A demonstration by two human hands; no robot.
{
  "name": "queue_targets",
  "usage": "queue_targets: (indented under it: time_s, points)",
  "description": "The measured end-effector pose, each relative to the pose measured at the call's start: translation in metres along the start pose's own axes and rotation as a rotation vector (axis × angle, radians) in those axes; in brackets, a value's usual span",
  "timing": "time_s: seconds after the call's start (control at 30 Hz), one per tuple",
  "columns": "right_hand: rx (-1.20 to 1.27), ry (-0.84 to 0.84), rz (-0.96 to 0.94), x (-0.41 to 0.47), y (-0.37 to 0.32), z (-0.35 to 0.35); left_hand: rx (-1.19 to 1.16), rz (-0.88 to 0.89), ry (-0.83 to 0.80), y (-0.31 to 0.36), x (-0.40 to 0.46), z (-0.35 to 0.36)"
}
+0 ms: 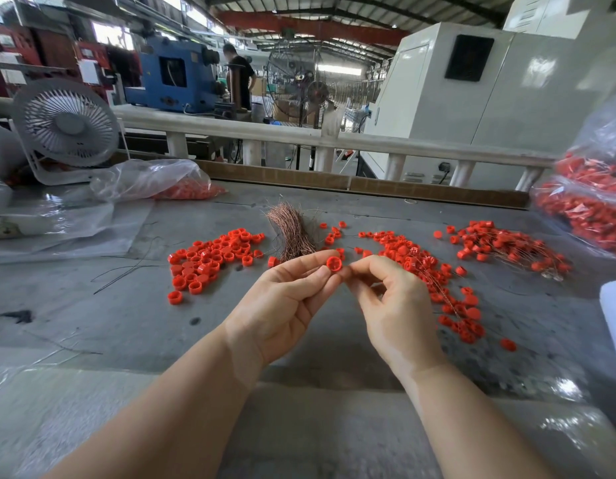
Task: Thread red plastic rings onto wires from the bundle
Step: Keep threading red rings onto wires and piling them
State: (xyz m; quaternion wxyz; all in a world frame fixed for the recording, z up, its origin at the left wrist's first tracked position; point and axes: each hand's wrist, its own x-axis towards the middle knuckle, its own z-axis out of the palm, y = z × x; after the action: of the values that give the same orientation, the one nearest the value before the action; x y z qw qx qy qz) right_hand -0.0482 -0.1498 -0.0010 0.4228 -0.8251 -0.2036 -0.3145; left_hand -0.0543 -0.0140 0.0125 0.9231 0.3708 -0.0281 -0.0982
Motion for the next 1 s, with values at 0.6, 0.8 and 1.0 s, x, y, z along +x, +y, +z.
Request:
queue_targets:
  time_s: [0.6,0.8,1.0]
  points:
    - [0.043,-0.082,0.021,0.0007,0.001,0.004,-0.069,0.026,-0.013,0.002,0.001,-0.0009]
    - [0.025,-0.142,0.085,-0.0008,0.0002,0.0049,-0.013,0.041,0.006,0.0022,0.0029,-0.0062]
    - [-0.069,-0.111,0.109,-0.0015,0.0003,0.0043,0.016,0.073,0.053,0.0002,0.006,-0.01]
